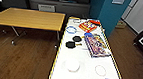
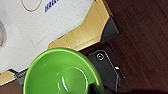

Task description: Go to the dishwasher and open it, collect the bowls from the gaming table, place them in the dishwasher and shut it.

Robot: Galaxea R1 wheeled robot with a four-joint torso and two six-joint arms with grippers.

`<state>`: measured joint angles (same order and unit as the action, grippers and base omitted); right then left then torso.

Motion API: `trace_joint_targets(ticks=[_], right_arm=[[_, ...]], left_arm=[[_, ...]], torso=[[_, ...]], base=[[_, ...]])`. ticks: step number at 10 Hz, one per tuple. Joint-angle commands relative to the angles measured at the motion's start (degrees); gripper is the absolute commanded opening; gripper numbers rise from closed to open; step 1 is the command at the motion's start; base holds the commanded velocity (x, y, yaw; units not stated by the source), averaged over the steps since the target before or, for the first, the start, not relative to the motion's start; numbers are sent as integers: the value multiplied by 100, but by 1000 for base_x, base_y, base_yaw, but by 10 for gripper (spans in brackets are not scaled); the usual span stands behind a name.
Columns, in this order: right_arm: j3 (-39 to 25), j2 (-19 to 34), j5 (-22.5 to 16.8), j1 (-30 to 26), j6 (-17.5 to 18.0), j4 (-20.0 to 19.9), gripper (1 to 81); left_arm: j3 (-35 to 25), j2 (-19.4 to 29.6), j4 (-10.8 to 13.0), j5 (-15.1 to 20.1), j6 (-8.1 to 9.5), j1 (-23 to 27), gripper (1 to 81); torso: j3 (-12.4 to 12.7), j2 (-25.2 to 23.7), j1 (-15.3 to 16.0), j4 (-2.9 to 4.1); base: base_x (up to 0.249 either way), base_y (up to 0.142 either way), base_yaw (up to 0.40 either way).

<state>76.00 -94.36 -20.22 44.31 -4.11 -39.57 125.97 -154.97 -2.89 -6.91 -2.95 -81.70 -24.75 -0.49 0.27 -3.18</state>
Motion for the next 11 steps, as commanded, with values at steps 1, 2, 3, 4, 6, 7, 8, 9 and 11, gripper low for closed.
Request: trace_joint_targets(ticks=[1,2,3,4,6,7,8,9,11], right_arm=[[-271,485,906,1206,-512,55,10],[-270,398,1238,1557,-512,81,10],[-297,310,1440,1805,-512,151,10],[-323,195,1557,2015,-512,169,10],[-542,-103,1977,2341,-503,370,10],[-640,-192,2101,2455,-494,503,10],[-719,-297,2198,2552,-494,644,10],[-754,-445,2302,2631,-486,731,10],[-701,-702,2541,2772,-494,758,10]], left_arm=[[-1935,1942,-89,23,154,44,811],[-2302,2388,-80,14,268,115,811],[-2651,2790,-89,14,373,245,811],[-2954,3076,-80,14,436,403,811],[-4136,3961,-72,32,471,913,811],[-4589,4228,-45,67,471,1195,811],[-5079,4498,-27,111,471,1528,811],[-5345,4667,-80,146,480,1837,811],[-5653,4975,-309,454,796,2660,811]], torso=[[0,0,0,0],[0,0,0,0],[0,0,0,0],[0,0,0,0],[0,0,0,0],[0,0,0,0],[0,0,0,0],[0,0,0,0],[0,0,0,0]], base=[[0,0,0],[0,0,0],[0,0,0],[0,0,0],[0,0,0],[0,0,0],[0,0,0],[0,0,0],[0,0,0]])
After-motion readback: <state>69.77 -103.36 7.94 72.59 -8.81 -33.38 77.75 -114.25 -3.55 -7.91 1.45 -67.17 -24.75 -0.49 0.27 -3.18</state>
